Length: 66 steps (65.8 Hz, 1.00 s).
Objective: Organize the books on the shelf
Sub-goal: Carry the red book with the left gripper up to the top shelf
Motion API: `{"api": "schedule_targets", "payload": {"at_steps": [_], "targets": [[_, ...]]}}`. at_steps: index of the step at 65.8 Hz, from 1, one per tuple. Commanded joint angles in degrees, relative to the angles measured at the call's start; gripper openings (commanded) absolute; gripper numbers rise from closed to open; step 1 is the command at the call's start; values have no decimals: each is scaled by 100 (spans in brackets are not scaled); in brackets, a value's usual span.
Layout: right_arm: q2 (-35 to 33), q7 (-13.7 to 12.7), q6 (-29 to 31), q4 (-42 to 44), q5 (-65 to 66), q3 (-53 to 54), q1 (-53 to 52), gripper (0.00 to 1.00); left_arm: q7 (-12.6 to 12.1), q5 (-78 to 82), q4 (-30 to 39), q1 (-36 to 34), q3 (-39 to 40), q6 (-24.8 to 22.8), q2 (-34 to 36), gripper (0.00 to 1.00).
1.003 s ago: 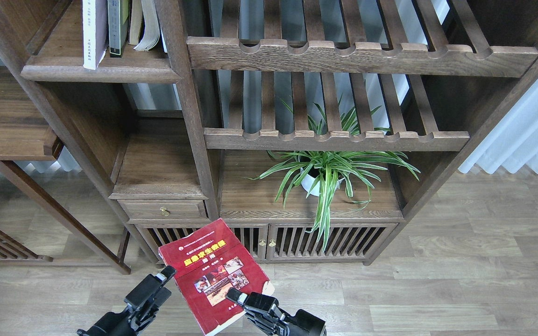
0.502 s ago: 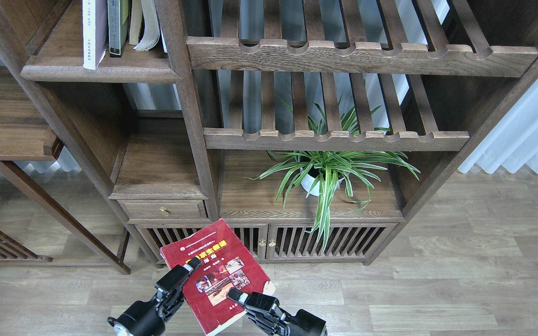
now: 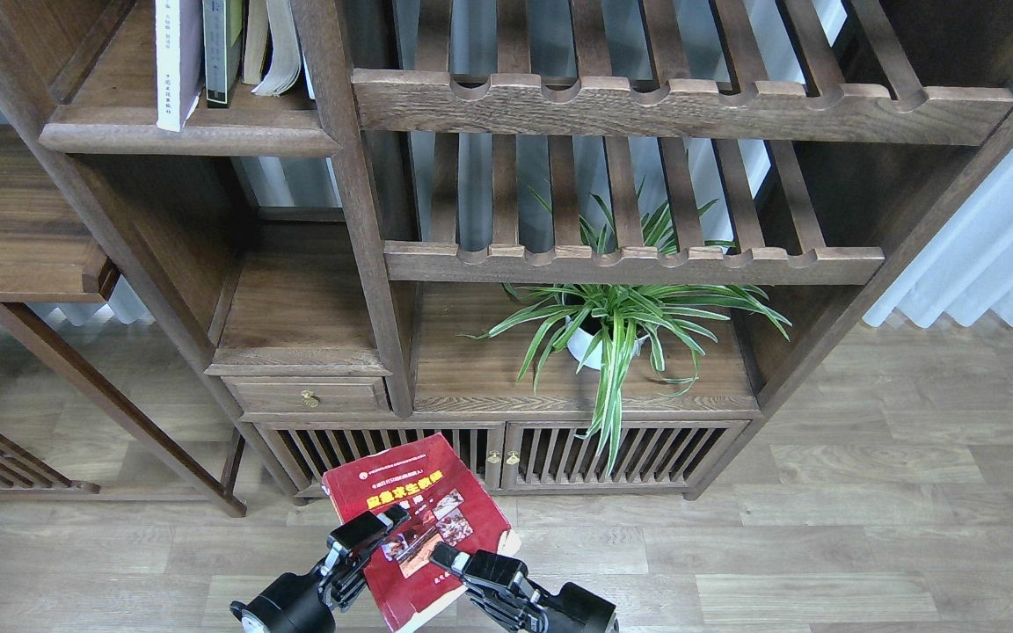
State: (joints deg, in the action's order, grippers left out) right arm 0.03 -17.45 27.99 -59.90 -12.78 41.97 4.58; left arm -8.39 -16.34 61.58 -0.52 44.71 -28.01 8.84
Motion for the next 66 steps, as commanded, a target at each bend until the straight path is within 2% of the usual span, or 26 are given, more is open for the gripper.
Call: {"api": "schedule_targets", "payload": {"at_steps": [1,4,9,15,20,26,38,45,55,66], "targets": [[-3,48,1,-13,109,65,-44,100,-14,0,29,-1,275,1,188,6],[-3,48,1,-13,109,74,-62,100,-58,0,82,8,345,1,311,5],[-3,57,1,-4,109,109,-97,100,-277,0,398,34,530,1,549,5],[-3,57,1,-4,109,144,-106,100,-532,0,1205,105,854,1,1022,5],[-3,57,1,4,118,144,-97,100,-567,0,1752,175,1118,1,1410,5],[-3,57,1,31,127,144,-97,100,-690,0,1770,193,1548,1,1779,5],[-3,48,1,75,136,153,-97,100,-778,61,1770,52,2437,1,2465,5],[-3,48,1,180,145,153,-106,100,-1016,114,1770,-439,2858,1,3026,5],[-3,48,1,303,145,144,-115,100,-972,61,1770,-1204,3175,1,3747,6],[-3,48,1,321,145,144,-124,100,-1007,-9,1752,-1872,3254,1,4196,6]]}}
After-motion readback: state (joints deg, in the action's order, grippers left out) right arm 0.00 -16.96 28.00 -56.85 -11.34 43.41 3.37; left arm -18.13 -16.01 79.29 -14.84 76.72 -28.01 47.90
